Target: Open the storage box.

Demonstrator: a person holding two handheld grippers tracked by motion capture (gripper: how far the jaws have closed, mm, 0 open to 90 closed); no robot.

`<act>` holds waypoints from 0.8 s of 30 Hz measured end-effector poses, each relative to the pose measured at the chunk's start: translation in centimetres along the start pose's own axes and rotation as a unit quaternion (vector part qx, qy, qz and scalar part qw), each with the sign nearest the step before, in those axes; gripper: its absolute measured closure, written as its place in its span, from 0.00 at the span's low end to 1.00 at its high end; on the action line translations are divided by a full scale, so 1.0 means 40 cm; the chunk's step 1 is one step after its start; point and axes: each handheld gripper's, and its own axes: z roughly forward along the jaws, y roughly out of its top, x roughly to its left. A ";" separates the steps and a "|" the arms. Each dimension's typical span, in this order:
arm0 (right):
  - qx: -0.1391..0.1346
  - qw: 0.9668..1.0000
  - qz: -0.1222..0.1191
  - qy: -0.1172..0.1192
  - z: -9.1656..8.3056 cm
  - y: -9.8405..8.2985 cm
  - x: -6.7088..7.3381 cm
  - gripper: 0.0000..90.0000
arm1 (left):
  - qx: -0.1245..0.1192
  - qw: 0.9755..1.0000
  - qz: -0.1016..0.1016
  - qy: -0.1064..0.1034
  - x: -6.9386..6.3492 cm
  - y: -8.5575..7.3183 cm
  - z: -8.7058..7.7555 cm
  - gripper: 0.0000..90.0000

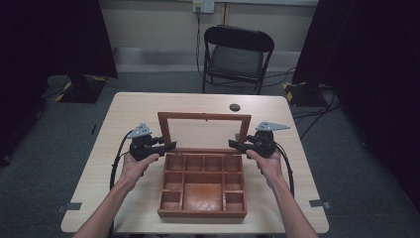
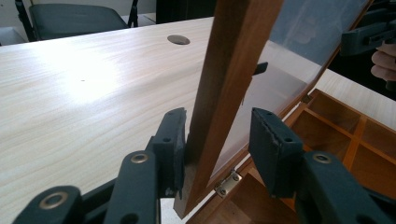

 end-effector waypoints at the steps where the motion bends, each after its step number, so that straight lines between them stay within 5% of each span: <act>1: -0.001 1.000 0.001 0.001 0.001 0.000 -0.002 0.56 | -0.001 1.000 -0.003 0.000 0.000 0.000 0.001 0.63; 24: -0.010 1.000 0.013 -0.007 0.020 -0.004 -0.019 0.54 | 0.002 1.000 -0.020 0.000 0.021 -0.011 0.021 0.66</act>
